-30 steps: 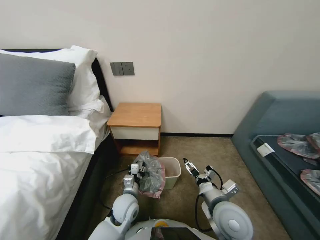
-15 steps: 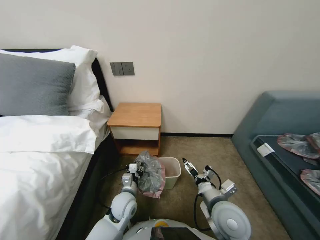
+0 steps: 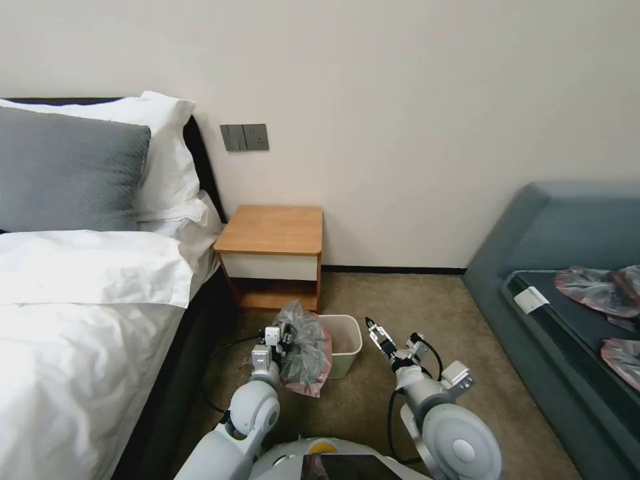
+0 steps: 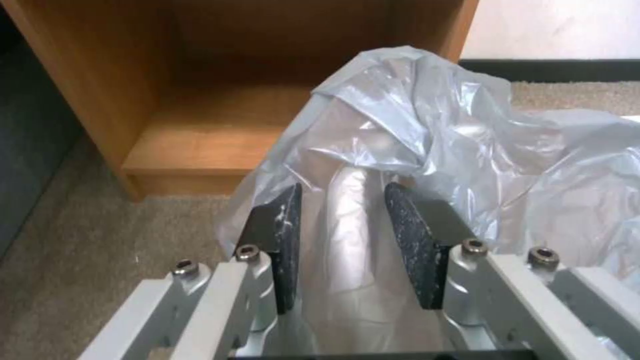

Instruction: Pick up the garbage bag from the table and place it over the trash can.

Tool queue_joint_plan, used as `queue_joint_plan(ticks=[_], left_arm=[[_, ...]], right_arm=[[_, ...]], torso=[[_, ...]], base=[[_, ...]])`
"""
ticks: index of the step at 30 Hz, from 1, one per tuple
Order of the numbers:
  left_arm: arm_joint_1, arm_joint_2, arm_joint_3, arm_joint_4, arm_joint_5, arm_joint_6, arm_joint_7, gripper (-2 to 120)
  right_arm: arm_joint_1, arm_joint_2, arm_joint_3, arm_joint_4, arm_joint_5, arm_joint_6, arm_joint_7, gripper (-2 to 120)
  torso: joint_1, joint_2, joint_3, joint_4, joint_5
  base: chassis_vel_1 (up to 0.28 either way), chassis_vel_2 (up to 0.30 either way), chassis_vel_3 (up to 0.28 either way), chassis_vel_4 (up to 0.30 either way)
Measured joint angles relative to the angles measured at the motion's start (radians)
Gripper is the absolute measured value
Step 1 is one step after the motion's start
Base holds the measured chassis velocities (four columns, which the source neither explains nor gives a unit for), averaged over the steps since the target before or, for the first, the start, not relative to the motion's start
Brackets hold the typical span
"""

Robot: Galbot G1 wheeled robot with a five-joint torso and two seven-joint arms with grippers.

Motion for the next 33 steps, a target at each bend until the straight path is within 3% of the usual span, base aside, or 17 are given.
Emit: queue_joint_plan(ticks=[19,22,25,27,33], left_arm=[[-0.042,-0.007,0.019,0.057,-0.019,0.018,-0.006,32],[-0.046,-0.008,0.021,0.066,-0.02,0.017,-0.006,29],[-0.051,-0.01,0.024,0.074,-0.021,0.013,-0.006,15],[-0.052,-0.011,0.025,0.075,-0.021,0.012,-0.006,14],[-0.045,-0.011,0.025,0.082,-0.027,-0.102,0.016,11]], right_arm=[[0.004,0.009,-0.001,-0.012,-0.011,0.004,-0.003,100],[0.004,0.012,-0.001,-0.014,-0.014,0.004,-0.004,100],[0.003,0.015,-0.002,-0.014,-0.016,0.005,-0.004,100],[0.003,0.015,-0.002,-0.014,-0.016,0.005,-0.004,100],[0.012,0.014,0.002,-0.014,-0.017,0.007,-0.008,100]], torso=[[0.0,0.0,0.0,0.0,0.0],[0.0,0.0,0.0,0.0,0.0],[0.0,0.0,0.0,0.0001,0.0002],[0.0,0.0,0.0,0.0001,0.0002],[0.0,0.0,0.0,-0.0003,-0.0002]], base=[[0.0,0.0,0.0,0.0],[0.0,0.0,0.0,0.0],[0.0,0.0,0.0,0.0],[0.0,0.0,0.0,0.0],[0.0,0.0,0.0,0.0]])
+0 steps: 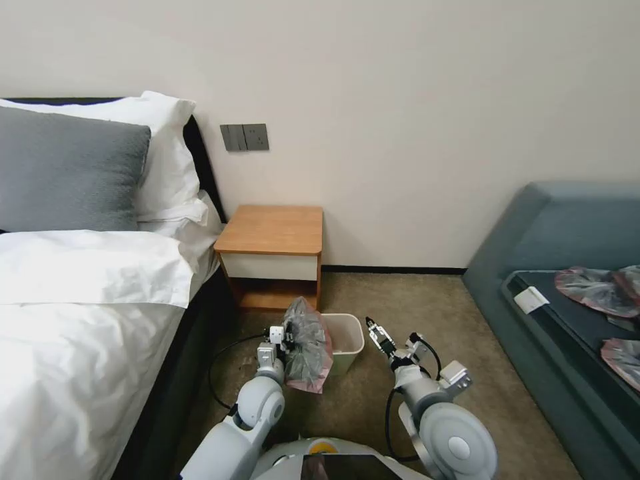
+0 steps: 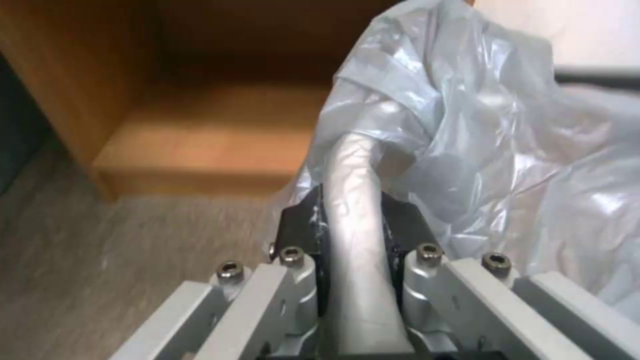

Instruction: Pick up the garbage bag from the table and place it over the trash can.

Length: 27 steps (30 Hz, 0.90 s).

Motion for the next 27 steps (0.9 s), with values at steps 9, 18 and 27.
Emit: queue_joint_plan(ticks=[9,18,27], left_arm=[[0.041,0.005,-0.066,-0.024,0.072,-0.305,0.102,9],[0.092,0.001,-0.142,-0.074,0.137,-0.436,0.161,9],[0.126,-0.011,-0.197,-0.115,0.167,-0.477,0.19,9]], right_arm=[[0.042,-0.066,0.002,0.064,-0.014,-0.03,-0.103,100],[0.148,-0.177,-0.042,0.073,-0.012,-0.13,-0.296,100],[0.333,-0.233,-0.204,-0.009,-0.044,-0.157,-0.333,100]], torso=[[0.0,0.0,0.0,0.0003,0.0001],[0.0,0.0,0.0,0.0004,0.0001],[0.0,0.0,0.0,0.0003,0.0001]], base=[[0.0,0.0,0.0,0.0],[0.0,0.0,0.0,0.0],[0.0,0.0,0.0,0.0]])
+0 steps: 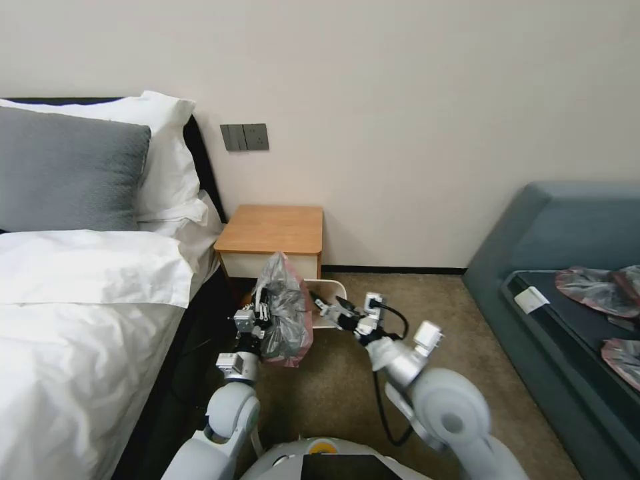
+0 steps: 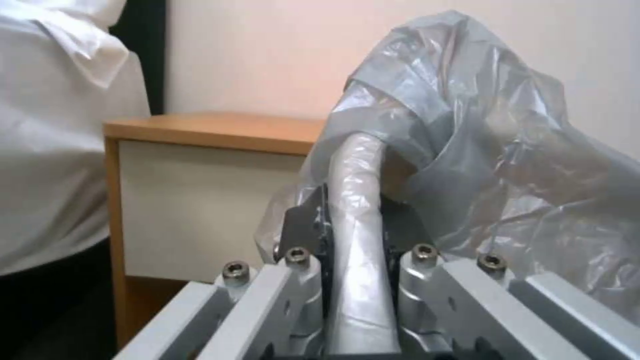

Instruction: Pick up the garbage bag from the table and place it over the trash can.

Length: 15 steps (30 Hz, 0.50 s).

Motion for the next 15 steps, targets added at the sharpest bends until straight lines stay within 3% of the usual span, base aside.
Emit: queue_joint_plan(ticks=[15], left_arm=[[0.007,0.01,-0.026,-0.031,-0.005,0.0,0.021,9]], right_arm=[[0.234,0.033,-0.175,-0.229,-0.086,0.023,0.025,100]], torso=[[0.0,0.0,0.0,0.0,0.0]], base=[[0.0,0.0,0.0,0.0]])
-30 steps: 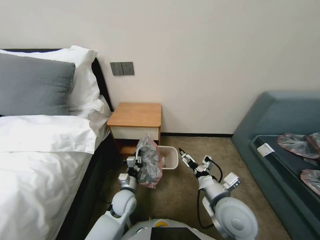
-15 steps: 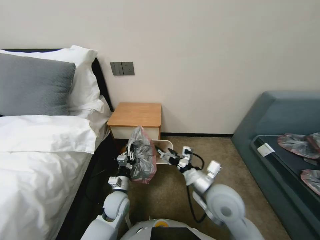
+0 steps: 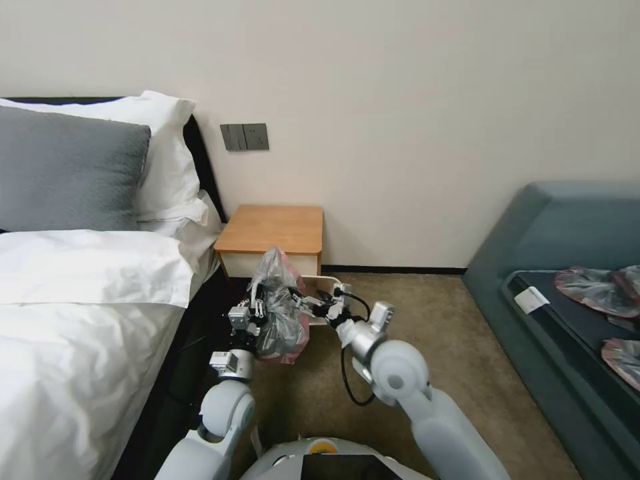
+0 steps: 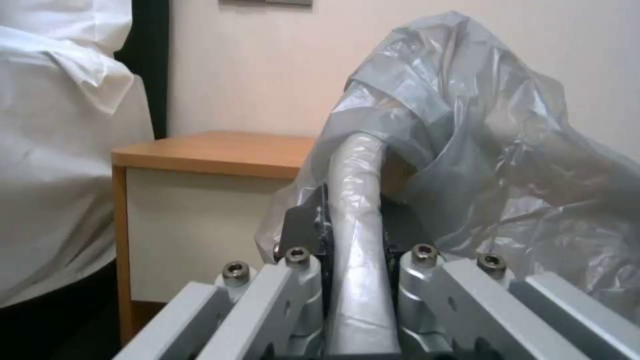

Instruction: Pick up the garbage bag from the table and place it over the trash can.

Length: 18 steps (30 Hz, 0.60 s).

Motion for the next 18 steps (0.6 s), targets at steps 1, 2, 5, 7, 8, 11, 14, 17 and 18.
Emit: queue_joint_plan(ticks=[1,2,5,7,8,11,14,17,18], left_arm=[[0.002,0.001,-0.001,-0.003,-0.001,0.0,0.001,9],[0.004,0.001,-0.003,-0.006,-0.001,0.0,0.002,9],[0.008,0.002,-0.006,-0.013,-0.003,0.0,0.005,9],[0.011,0.002,-0.009,-0.019,-0.006,0.0,0.006,9],[0.012,0.002,-0.011,-0.021,-0.007,0.0,0.006,9],[0.014,0.003,-0.014,-0.025,-0.011,0.0,0.006,9],[0.015,0.003,-0.016,-0.027,-0.015,0.001,0.007,9],[0.017,0.001,-0.02,-0.028,-0.015,0.003,0.007,9],[0.017,0.001,-0.02,-0.028,-0.015,0.003,0.007,9]], right_arm=[[0.012,0.003,-0.009,-0.012,-0.003,0.002,0.001,100],[0.022,0.005,-0.015,-0.022,-0.003,0.003,0.001,100],[0.043,0.011,-0.033,-0.045,-0.003,0.006,0.003,100],[0.06,0.014,-0.049,-0.067,-0.003,0.018,0.002,100],[0.066,0.015,-0.054,-0.074,-0.003,0.024,0.002,100],[0.076,0.019,-0.065,-0.086,-0.002,0.036,0.002,95],[0.081,0.023,-0.072,-0.094,-0.004,0.041,0.002,88],[0.081,0.027,-0.079,-0.098,-0.009,0.046,0.0,72],[0.079,0.028,-0.08,-0.098,-0.01,0.047,-0.002,67]], torso=[[0.0,0.0,0.0,0.0,0.0],[0.0,0.0,0.0,0.0,-0.0001],[0.0,0.0,0.0,0.0,0.0],[0.0,0.0,0.0,0.0,0.0001],[0.0,0.0,0.0,-0.0001,0.0],[0.0,0.0,0.0,0.0,0.0],[0.0,0.0,0.0,0.0,0.0],[0.0,0.0,0.0,0.0,0.0],[0.0,0.0,0.0,0.0,0.0]], base=[[0.0,0.0,0.0,0.0],[0.0,0.0,0.0,0.0],[0.0,0.0,0.0,0.0],[0.0,0.0,0.0,0.0],[0.0,0.0,0.0,0.0],[0.0,0.0,0.0,0.0],[0.0,0.0,0.0,0.0],[0.0,0.0,0.0,0.0],[0.0,0.0,0.0,0.0]])
